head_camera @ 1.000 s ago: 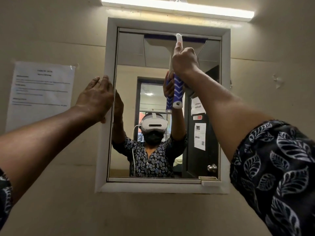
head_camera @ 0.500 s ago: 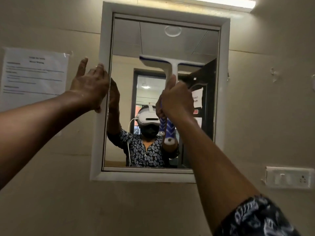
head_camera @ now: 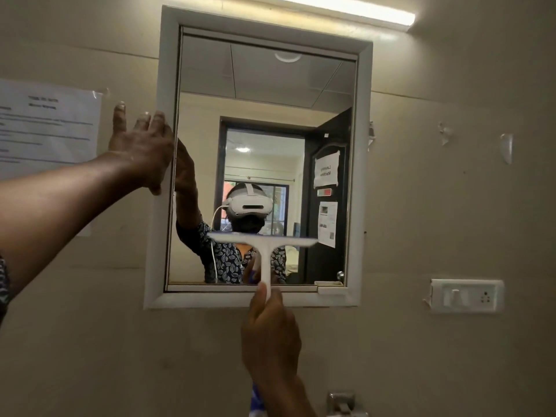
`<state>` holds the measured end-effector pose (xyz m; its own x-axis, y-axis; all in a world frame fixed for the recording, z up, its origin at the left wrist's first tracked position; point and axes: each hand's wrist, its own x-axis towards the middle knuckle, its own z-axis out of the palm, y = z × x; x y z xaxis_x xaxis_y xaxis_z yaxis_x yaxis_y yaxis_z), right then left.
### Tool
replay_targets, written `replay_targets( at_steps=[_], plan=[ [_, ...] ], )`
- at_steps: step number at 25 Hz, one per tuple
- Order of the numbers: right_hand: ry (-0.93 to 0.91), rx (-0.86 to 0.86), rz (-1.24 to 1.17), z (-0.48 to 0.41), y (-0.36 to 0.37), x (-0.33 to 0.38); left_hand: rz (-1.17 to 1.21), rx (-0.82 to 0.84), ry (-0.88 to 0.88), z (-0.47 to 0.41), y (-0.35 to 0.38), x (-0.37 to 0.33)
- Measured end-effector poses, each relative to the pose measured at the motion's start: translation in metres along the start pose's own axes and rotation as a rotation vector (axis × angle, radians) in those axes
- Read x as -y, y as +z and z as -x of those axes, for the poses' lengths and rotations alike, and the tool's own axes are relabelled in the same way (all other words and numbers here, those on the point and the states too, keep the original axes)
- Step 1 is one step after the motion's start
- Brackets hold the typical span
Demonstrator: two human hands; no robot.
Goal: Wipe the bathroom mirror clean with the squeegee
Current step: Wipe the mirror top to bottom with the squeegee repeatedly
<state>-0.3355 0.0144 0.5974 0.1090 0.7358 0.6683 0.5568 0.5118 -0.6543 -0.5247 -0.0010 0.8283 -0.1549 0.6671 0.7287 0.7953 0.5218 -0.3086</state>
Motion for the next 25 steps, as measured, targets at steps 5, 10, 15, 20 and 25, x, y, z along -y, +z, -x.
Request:
replay_targets(
  at_steps=[5,10,15,20,25],
  plan=[
    [0.030,0.004,0.053,0.014,0.000,-0.006,0.006,0.024,-0.015,-0.003,-0.003,-0.002],
    [0.051,0.035,0.066,0.019,-0.003,-0.009,-0.029,0.030,-0.020,-0.004,-0.003,-0.003],
    [0.204,0.034,0.304,0.050,0.007,-0.021,-0.005,0.030,-0.012,-0.003,0.001,0.000],
    [0.136,0.062,0.183,0.036,-0.019,0.006,-0.075,-0.002,-0.019,0.001,0.006,-0.005],
    [-0.182,-0.131,-0.188,-0.103,-0.084,0.087,-0.158,-0.033,-0.011,0.001,0.007,-0.008]
  ],
)
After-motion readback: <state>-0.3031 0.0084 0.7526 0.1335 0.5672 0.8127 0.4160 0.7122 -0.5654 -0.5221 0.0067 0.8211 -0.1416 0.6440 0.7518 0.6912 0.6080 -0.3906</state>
